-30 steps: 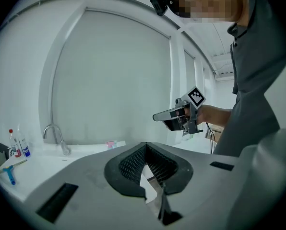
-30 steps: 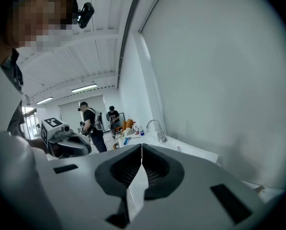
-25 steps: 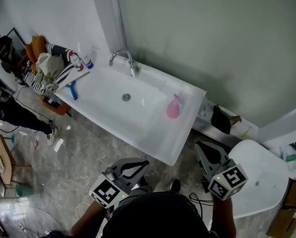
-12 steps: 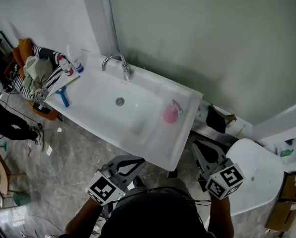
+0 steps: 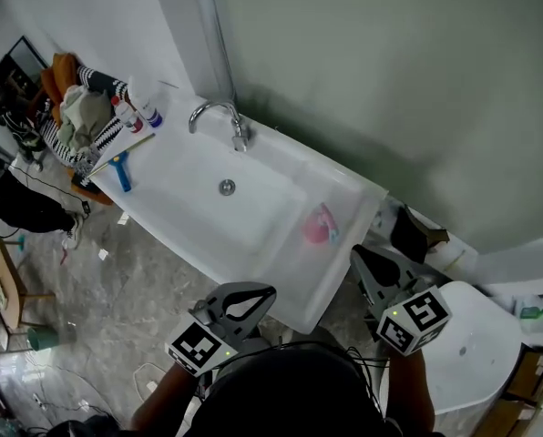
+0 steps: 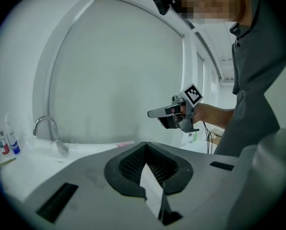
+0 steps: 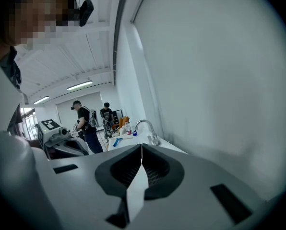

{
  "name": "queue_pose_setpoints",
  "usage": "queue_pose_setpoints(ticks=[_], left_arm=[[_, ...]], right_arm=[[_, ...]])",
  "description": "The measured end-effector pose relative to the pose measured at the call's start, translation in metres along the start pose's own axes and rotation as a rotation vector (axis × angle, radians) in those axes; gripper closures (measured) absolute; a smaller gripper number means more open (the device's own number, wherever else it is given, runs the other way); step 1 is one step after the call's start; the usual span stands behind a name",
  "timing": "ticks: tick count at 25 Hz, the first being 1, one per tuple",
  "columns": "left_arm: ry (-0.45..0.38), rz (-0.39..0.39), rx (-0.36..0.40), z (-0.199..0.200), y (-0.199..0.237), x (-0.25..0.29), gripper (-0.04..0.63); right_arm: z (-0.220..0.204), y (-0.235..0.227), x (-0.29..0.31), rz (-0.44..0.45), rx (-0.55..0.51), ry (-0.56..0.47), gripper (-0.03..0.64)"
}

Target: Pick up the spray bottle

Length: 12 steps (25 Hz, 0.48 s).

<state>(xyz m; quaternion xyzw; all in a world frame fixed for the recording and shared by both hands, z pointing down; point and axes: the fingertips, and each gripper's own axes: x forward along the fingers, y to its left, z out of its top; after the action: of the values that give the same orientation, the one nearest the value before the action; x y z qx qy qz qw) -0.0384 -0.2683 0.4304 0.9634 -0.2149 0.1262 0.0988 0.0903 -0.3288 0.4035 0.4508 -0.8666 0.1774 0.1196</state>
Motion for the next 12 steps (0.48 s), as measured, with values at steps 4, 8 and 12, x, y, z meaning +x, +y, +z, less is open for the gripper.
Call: queue_pose_setpoints(ticks=[4, 8, 12], left_arm=[[0.016, 0.007, 0.006, 0.002, 0.004, 0.027, 0.591], [0.049, 0.047, 0.009, 0.001, 0.009, 0.039, 0.591], [0.058, 0.084, -0.017, -0.003, 0.005, 0.046, 0.591]], right_arm=[[0.001, -0.020, 0.010, 0.043, -0.002, 0.016, 0.607], [-0.005, -0.035, 0.013, 0.091, 0.003, 0.034, 0.607], [-0.019, -0.043, 0.017, 0.128, 0.000, 0.068, 0.607]])
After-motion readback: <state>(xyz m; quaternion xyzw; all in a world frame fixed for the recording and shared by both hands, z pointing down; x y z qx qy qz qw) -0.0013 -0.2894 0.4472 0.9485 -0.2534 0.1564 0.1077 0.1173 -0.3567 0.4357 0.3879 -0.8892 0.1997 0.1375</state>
